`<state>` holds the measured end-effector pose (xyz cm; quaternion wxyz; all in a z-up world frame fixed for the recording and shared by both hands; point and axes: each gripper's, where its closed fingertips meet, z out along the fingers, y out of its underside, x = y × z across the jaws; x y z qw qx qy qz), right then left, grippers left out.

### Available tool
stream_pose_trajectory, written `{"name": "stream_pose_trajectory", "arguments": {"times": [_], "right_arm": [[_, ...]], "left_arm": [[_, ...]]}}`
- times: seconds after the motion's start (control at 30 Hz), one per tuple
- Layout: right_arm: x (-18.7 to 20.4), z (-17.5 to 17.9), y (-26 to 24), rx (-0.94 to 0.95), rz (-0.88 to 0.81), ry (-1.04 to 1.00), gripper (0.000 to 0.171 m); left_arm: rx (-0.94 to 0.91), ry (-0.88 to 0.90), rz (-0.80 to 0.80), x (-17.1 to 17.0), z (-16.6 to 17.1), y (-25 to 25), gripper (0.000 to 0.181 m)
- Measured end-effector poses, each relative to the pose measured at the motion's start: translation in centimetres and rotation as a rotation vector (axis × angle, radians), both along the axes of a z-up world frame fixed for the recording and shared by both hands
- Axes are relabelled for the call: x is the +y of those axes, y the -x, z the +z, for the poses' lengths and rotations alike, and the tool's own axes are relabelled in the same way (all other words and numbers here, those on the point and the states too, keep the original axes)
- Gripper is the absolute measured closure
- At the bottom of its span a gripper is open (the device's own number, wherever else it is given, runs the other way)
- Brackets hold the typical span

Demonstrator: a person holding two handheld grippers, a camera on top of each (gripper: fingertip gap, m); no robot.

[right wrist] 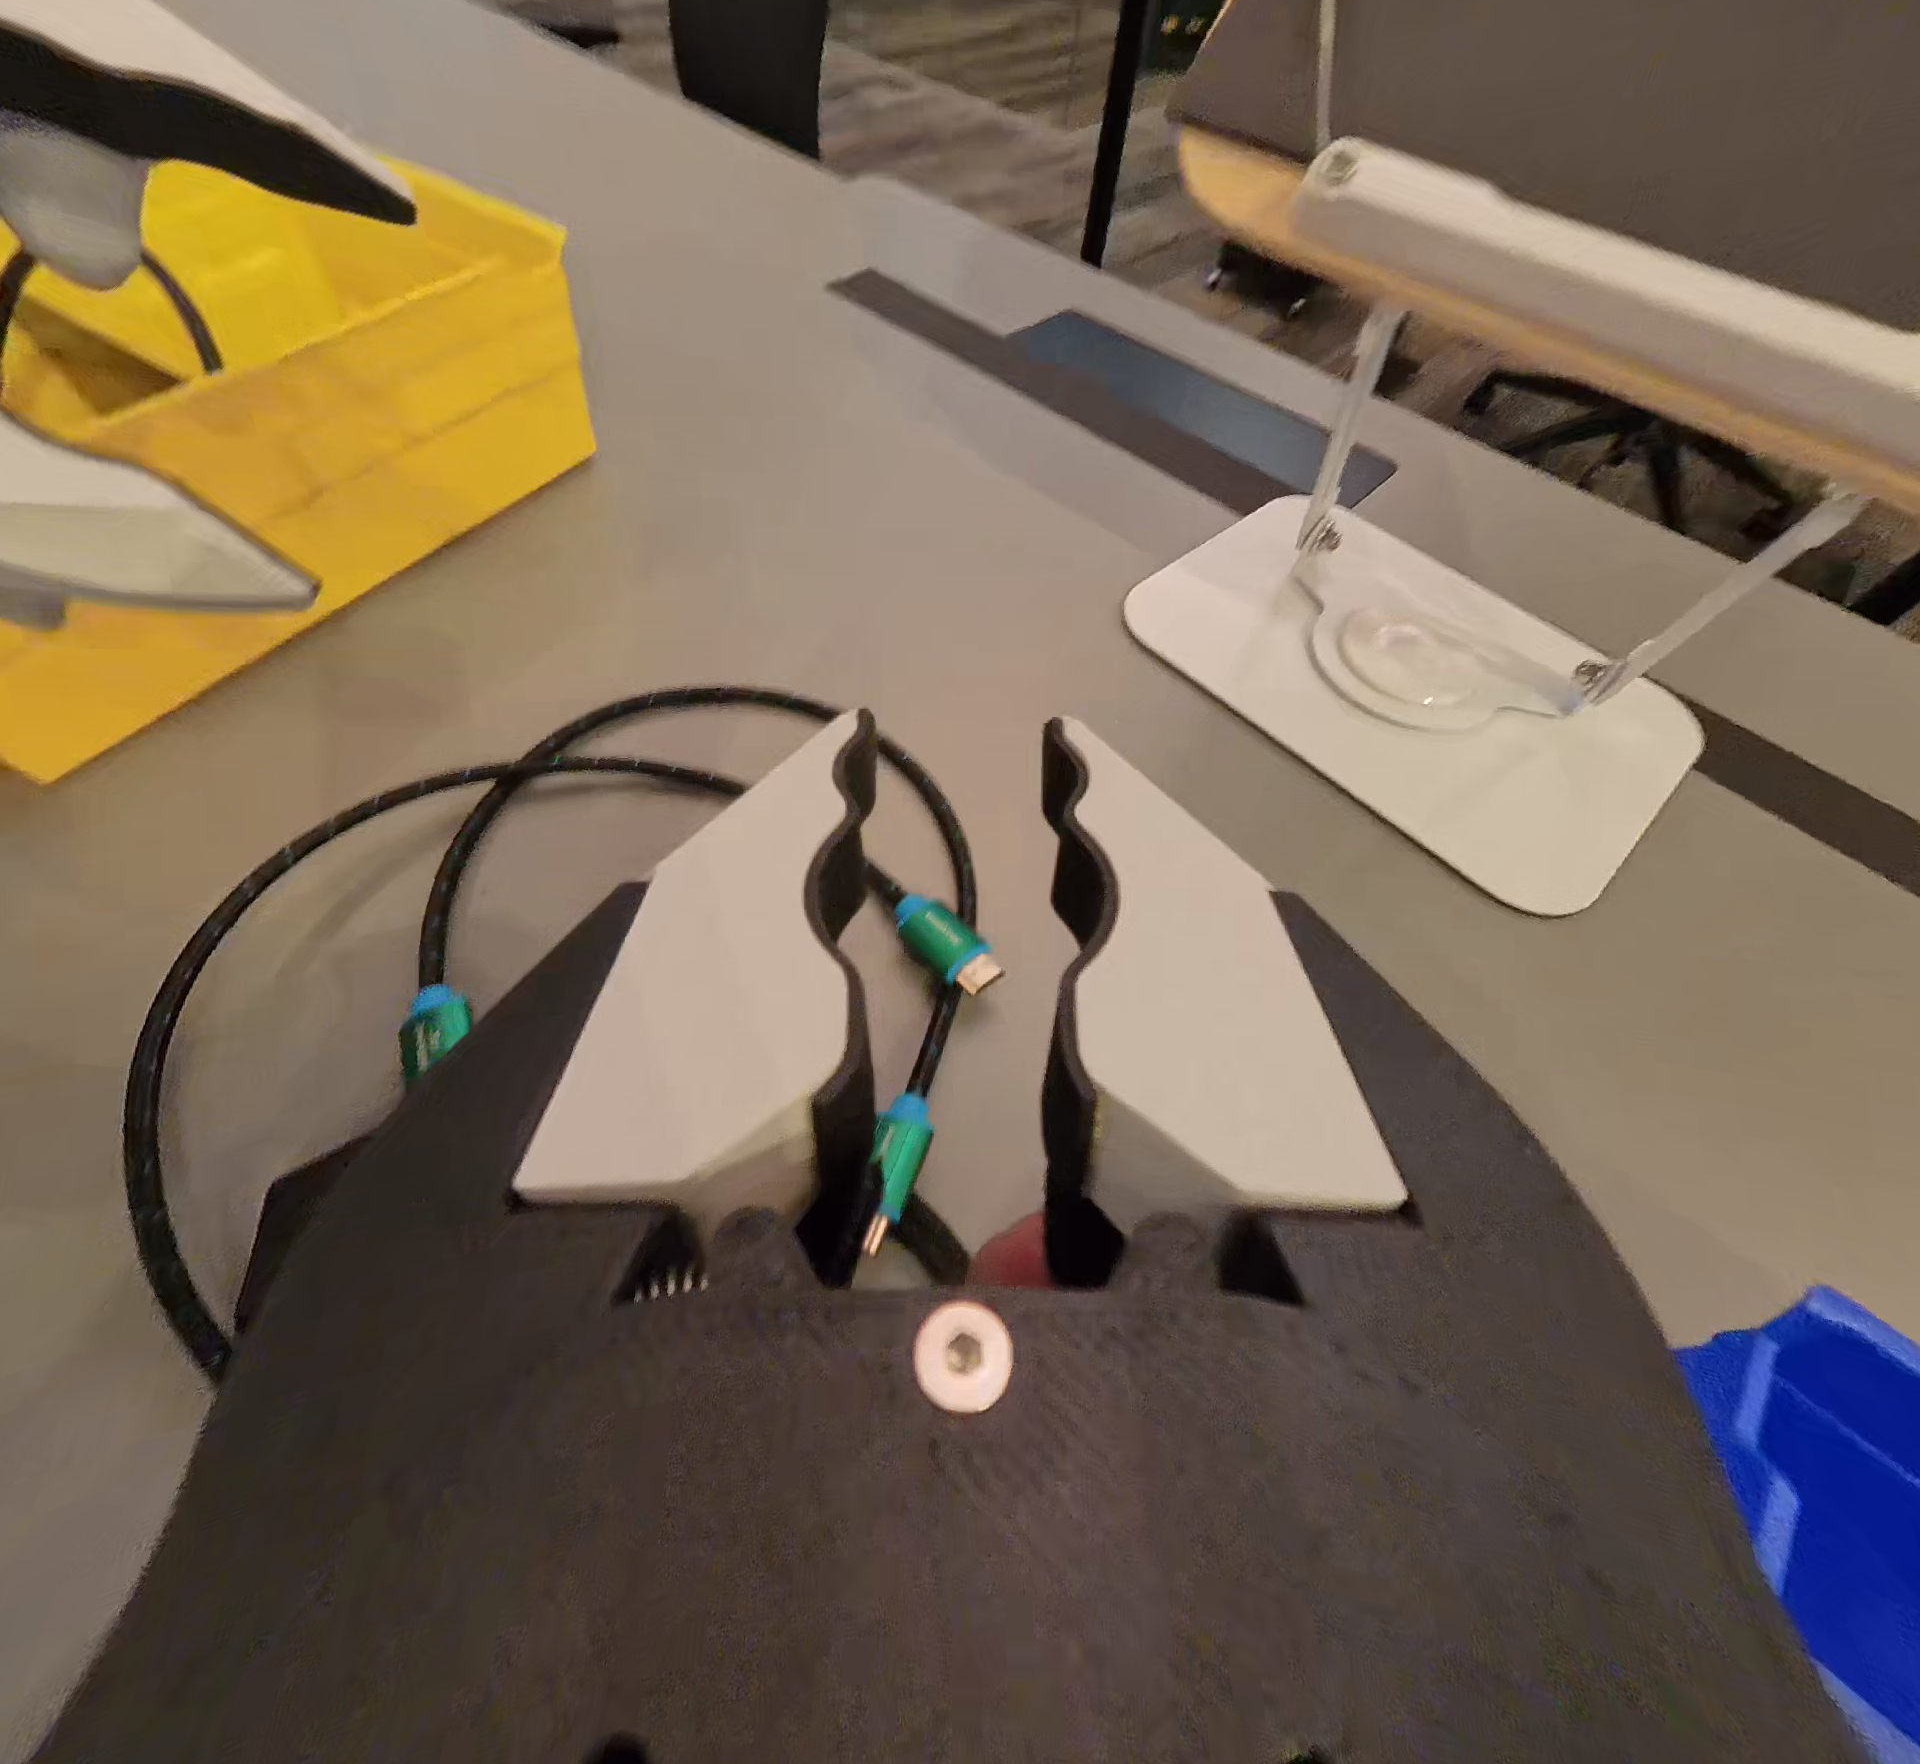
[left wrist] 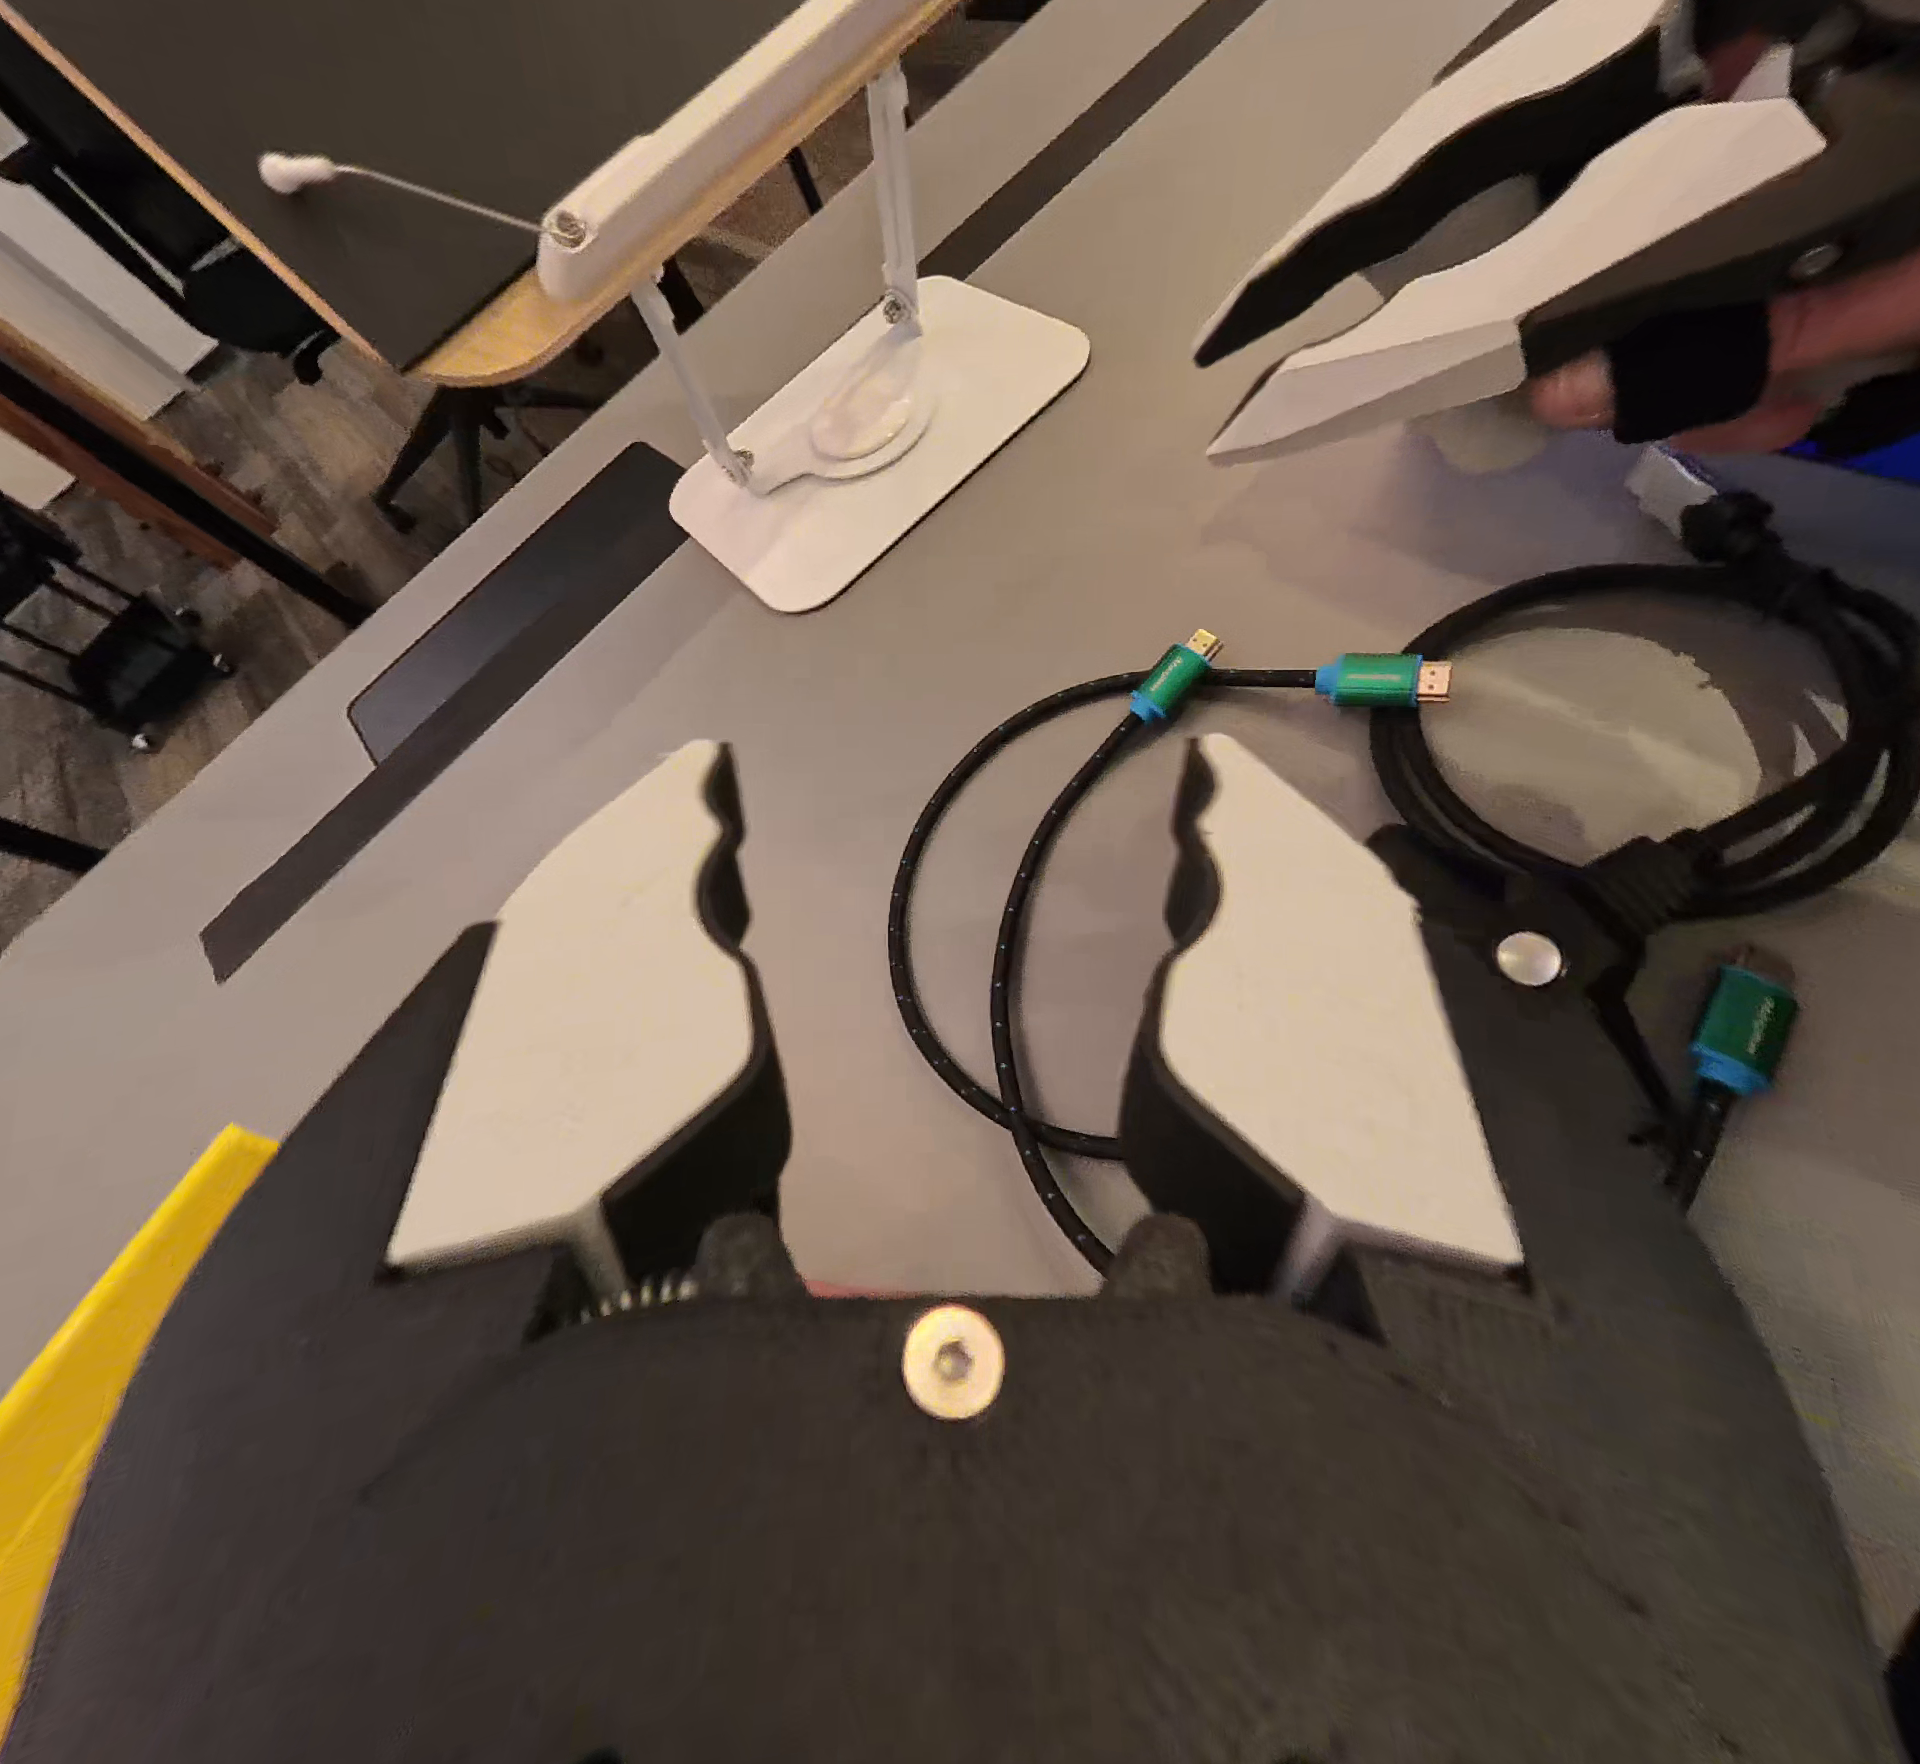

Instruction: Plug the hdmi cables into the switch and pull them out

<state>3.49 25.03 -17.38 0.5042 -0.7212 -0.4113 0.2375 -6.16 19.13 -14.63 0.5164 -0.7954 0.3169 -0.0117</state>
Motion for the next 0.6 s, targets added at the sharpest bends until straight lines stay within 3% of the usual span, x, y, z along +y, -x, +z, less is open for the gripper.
{"name": "stream_pose_trajectory", "arguments": {"times": [0.03,0.23,0.4,0.6], "right_arm": [[-0.4,-0.6,0.1,-0.029,0.022,0.013,0.144],[-3.8,-4.7,1.1,-0.246,0.185,0.046,0.145],[-3.6,-6.9,1.3,-0.372,0.161,-0.005,0.145],[0.6,-9.5,0.4,-0.453,0.043,-0.026,0.142]], "left_arm": [[0.006,-0.024,0.0,0.0,-0.1,0.1,0.112],[-0.044,-0.136,-0.023,0.0,0.7,-0.7,0.128],[-0.07,-0.073,-0.022,0.3,0.4,-0.7,0.081],[-0.027,-0.045,-0.043,0.6,-0.3,-0.9,0.077]]}}
